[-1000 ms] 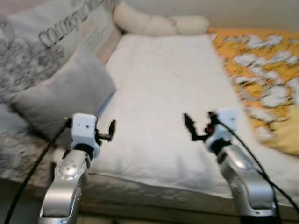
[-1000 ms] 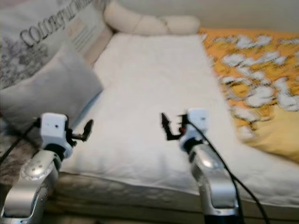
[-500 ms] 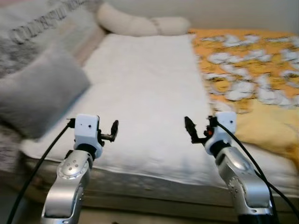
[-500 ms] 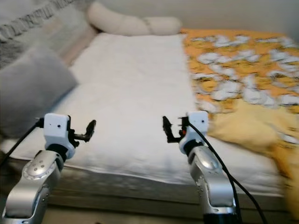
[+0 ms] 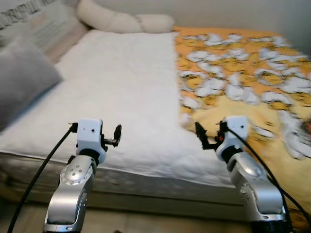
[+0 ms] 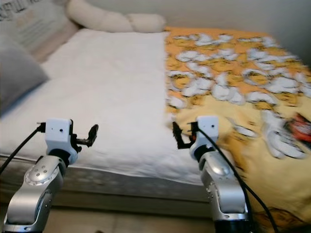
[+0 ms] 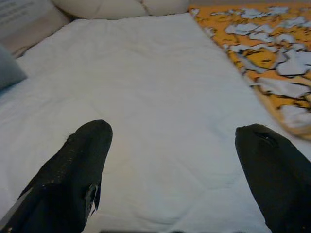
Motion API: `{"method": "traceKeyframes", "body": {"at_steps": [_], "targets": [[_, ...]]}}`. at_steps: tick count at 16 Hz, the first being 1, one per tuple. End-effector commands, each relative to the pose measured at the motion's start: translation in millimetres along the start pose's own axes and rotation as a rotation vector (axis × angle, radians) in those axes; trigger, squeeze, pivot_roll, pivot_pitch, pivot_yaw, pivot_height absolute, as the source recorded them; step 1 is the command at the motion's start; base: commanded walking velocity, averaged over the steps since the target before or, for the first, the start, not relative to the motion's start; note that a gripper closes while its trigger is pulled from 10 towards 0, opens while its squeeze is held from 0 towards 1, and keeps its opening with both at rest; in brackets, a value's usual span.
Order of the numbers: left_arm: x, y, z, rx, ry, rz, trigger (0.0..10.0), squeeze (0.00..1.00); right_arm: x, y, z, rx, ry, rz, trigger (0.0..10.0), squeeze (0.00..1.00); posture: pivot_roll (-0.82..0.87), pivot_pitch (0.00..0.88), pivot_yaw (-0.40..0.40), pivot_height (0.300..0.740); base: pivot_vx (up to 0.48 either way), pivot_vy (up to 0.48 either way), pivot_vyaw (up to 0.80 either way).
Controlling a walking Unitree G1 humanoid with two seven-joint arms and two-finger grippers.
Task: Clean up the room
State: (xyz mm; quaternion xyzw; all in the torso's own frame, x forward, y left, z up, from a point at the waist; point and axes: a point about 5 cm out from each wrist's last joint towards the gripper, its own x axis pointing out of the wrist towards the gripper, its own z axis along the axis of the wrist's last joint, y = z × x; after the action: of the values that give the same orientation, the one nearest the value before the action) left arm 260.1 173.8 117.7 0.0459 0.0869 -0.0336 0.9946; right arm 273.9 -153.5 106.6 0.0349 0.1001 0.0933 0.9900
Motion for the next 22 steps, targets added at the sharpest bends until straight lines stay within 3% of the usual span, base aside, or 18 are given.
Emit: {"method": "traceKeyframes", "body": {"at_steps": [1, 4, 5, 6, 10, 19, 22], "targets": [[-0.8, 3.4, -1.1, 0.006, 0.007, 0.021, 10.0, 1.0, 0.1, 8.3, 2.3, 0.0, -0.01, 0.034, 10.0, 0.0, -0.06, 0.0, 0.005, 0.74, 0.0, -0.461, 0.0], [-0.5, -4.2, -3.9, 0.014, 0.013, 0.004, 10.0, 1.0, 2.0, 3.7, 4.3, 0.036, -0.017, 0.026, 10.0, 0.0, -0.05, 0.0, 0.007, 0.74, 0.0, -0.449, 0.0], [0.0, -2.6, -2.3, 0.025, 0.005, 0.011, 10.0, 0.52, 2.3, 3.1, 3.3, 0.012, -0.014, 0.027, 10.0, 0.0, -0.05, 0.0, 0.007, 0.74, 0.0, 0.0, 0.0], [-0.2, -0.2, -1.2, 0.03, 0.001, 0.015, 10.0, 0.45, 2.1, 3.4, 3.0, 0.003, -0.015, 0.024, 10.0, 0.0, -0.05, 0.0, 0.012, 0.74, 0.0, 0.0, 0.0], [-0.1, 2.2, 0.3, 0.036, 0.001, 0.013, 10.0, 0.45, 3.9, 3.8, 5.9, -0.004, -0.023, 0.034, 10.0, 0.0, -0.05, 0.0, 0.014, 0.74, 0.0, -0.26, 0.0], [0.4, 4.2, -1.2, 0.046, 0.008, 0.017, 10.0, 0.46, 4.5, 0.9, 2.8, 0.017, -0.014, 0.017, 10.0, 0.0, -0.06, 0.0, 0.018, 0.74, 0.0, -0.428, 0.69], [1.7, 4.8, -0.7, 0.046, 0.009, 0.01, 10.0, 0.46, 6.8, -0.4, 6.1, 0.032, -0.024, -0.009, 10.0, 0.0, -0.08, 0.0, 0.028, 0.74, 0.0, -0.449, 0.0]]}}
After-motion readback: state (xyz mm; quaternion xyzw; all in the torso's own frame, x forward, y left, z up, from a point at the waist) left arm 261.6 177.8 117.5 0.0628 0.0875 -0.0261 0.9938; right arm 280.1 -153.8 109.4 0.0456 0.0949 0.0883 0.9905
